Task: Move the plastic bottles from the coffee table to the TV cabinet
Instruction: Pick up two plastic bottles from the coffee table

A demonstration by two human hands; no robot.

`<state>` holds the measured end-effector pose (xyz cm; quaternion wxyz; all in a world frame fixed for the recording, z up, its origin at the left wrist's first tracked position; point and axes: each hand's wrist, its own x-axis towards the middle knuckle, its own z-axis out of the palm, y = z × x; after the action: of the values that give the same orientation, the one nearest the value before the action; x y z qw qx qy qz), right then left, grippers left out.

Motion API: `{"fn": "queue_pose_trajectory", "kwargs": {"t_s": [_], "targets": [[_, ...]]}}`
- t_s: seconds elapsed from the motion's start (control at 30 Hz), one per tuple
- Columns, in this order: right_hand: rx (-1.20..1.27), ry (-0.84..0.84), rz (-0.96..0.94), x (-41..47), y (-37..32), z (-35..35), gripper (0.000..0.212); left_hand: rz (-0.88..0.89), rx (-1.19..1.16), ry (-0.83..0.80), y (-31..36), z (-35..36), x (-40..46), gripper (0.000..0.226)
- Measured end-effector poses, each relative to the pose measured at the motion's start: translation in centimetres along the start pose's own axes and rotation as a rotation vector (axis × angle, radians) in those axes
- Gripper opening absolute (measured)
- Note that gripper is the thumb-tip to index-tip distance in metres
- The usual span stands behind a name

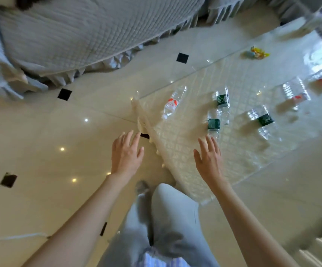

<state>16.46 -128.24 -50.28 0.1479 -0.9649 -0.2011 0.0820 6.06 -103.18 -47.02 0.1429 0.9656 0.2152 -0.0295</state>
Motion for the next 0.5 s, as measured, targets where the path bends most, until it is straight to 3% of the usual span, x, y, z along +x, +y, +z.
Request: {"fn": "queue_pose_trajectory", "kwargs": {"t_s": [0.23, 0.5], "targets": [[0.043, 0.069, 0.186, 3.0, 0.8, 1.9, 0.044, 0.163, 0.03, -0.093, 1.7, 2.8, 7.7, 0.049], [0.078, 0.038, 0.391, 7.5, 6.0, 5.6, 0.044, 0.192, 0.021, -0.161, 3.9, 9.2, 16.2, 0.056]]}}
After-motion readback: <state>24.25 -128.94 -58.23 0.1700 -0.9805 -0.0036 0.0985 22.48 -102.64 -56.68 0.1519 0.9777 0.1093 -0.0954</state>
